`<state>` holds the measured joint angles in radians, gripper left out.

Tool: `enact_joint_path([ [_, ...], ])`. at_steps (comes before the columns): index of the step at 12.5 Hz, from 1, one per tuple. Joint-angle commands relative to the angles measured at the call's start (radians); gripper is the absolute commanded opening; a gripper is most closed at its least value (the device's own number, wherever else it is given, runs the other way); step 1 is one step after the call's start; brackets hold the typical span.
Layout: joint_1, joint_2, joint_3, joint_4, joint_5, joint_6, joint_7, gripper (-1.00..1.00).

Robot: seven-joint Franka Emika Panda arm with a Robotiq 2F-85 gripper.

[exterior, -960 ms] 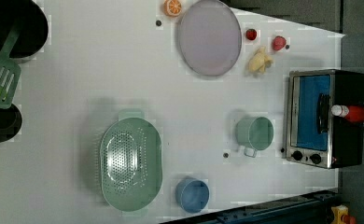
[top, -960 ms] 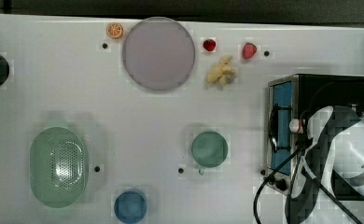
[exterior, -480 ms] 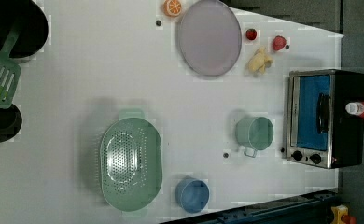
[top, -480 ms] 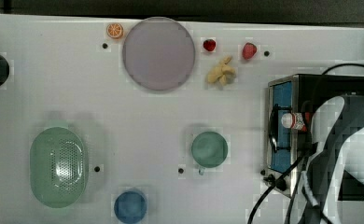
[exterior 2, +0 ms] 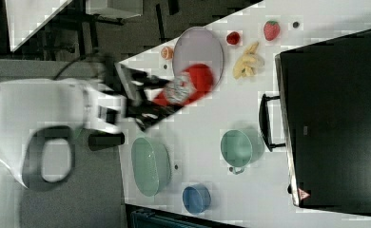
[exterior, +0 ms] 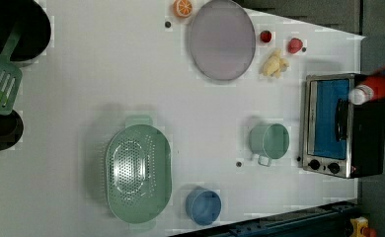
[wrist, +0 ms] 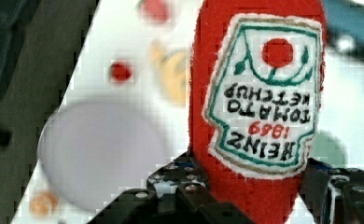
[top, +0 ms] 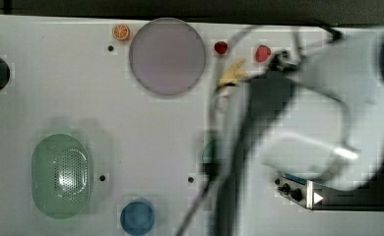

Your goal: Pick Ketchup from oven and place it on table.

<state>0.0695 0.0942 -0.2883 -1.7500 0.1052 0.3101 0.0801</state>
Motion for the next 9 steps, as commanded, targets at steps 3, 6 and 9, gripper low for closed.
enact_joint_path([
  [3, 0.064, -0.004, 0.146, -0.155, -0.025, 0.038, -0.025, 0.2],
  [6, 0.063, -0.003, 0.137, -0.316, -0.063, 0.213, -0.025, 0.2],
  [9, 0.062, 0.007, 0.123, -0.436, -0.063, 0.353, -0.025, 0.2],
])
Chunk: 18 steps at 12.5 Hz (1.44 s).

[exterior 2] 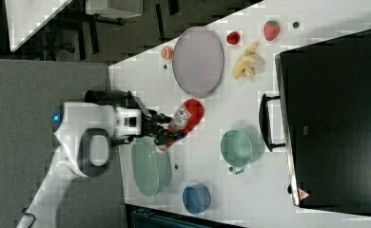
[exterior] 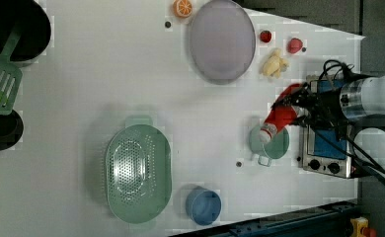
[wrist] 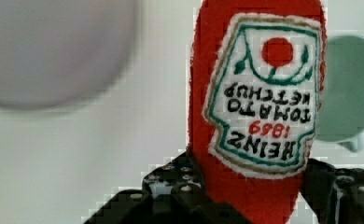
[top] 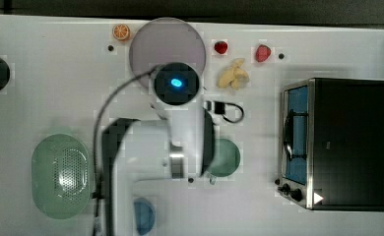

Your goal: Pick Ketchup from oven and place it on table.

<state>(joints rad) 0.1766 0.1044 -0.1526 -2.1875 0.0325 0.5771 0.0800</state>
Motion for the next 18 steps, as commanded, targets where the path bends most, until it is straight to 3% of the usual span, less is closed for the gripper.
enact_joint_path([
  [1, -0.045, 0.002, -0.016, -0.032, 0.01, 0.124, -0.025, 0.2],
  [7, -0.046, 0.212, -0.027, -0.114, 0.01, 0.369, -0.025, 0.24],
  [9, -0.046, 0.242, -0.027, -0.119, 0.011, 0.417, -0.025, 0.59],
  [10, -0.045, 0.247, -0.025, -0.122, 0.011, 0.445, -0.025, 0.92],
  [11, -0.045, 0.228, -0.026, -0.112, 0.012, 0.455, -0.023, 1.0],
  [15, -0.044, 0.096, -0.025, -0.036, 0.012, 0.419, -0.023, 1.0],
  [18, -0.046, -0.009, -0.03, 0.087, 0.012, 0.153, -0.023, 1.0],
])
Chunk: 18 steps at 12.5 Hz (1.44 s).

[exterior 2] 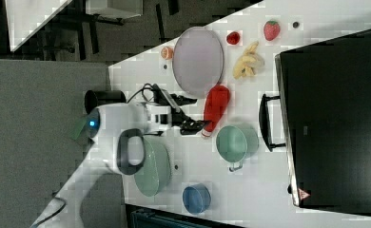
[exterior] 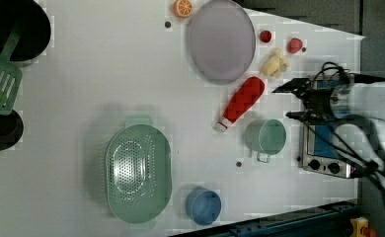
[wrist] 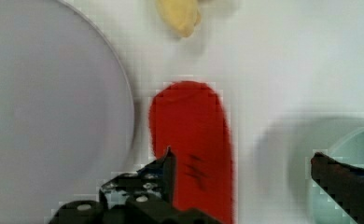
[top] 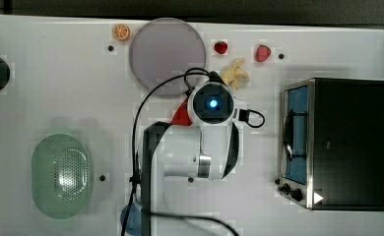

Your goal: Pick Ketchup from oven and place it on table.

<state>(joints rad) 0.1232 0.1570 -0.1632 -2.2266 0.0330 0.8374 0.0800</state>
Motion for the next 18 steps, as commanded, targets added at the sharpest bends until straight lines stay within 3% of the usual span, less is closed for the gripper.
enact_joint_path([
  [1, 0.008, -0.082, -0.019, 0.164, 0.011, -0.166, -0.022, 1.0],
  [12, 0.008, -0.134, -0.017, 0.58, -0.01, -0.751, 0.011, 1.0],
  [18, 0.008, -0.134, -0.02, 0.648, -0.05, -0.862, 0.052, 1.0],
])
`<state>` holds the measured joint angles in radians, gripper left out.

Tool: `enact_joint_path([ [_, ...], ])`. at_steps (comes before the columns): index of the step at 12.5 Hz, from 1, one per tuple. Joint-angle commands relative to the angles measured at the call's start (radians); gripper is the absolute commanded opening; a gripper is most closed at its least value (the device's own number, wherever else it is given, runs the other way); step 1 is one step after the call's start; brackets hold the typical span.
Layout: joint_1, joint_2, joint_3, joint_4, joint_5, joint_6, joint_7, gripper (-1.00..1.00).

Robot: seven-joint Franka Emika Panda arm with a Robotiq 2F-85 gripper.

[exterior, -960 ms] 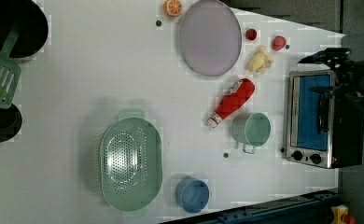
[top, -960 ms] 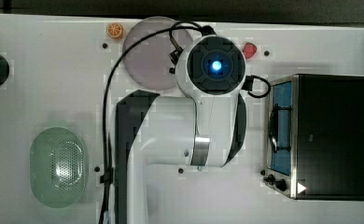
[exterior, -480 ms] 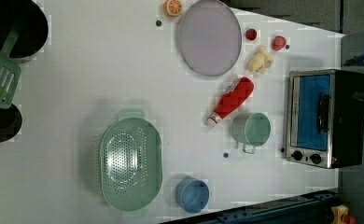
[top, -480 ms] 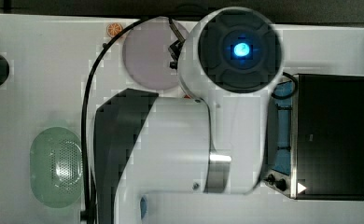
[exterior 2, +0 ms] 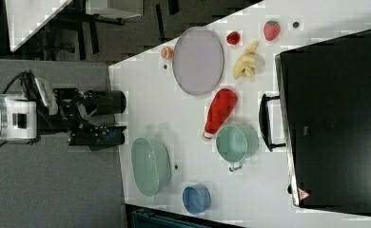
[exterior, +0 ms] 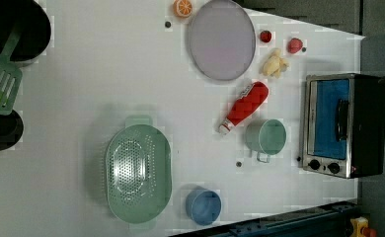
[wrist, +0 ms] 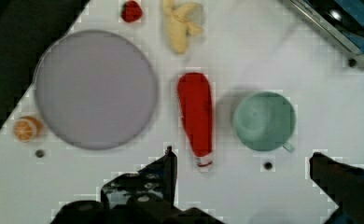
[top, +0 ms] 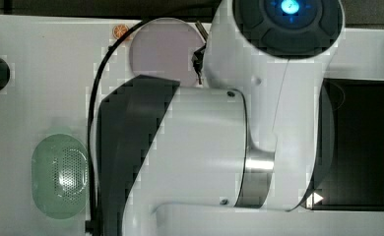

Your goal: Pick Ketchup from oven and place it on table.

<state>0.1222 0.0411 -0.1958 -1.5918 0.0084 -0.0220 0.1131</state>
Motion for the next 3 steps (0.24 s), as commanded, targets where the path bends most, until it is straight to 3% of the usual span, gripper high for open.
enact_joint_path([
  [1, 0.009, -0.017, 0.012, 0.013, -0.026, -0.003, 0.019, 1.0],
  [3, 0.009, -0.015, 0.014, 0.012, -0.026, -0.002, 0.019, 1.0],
])
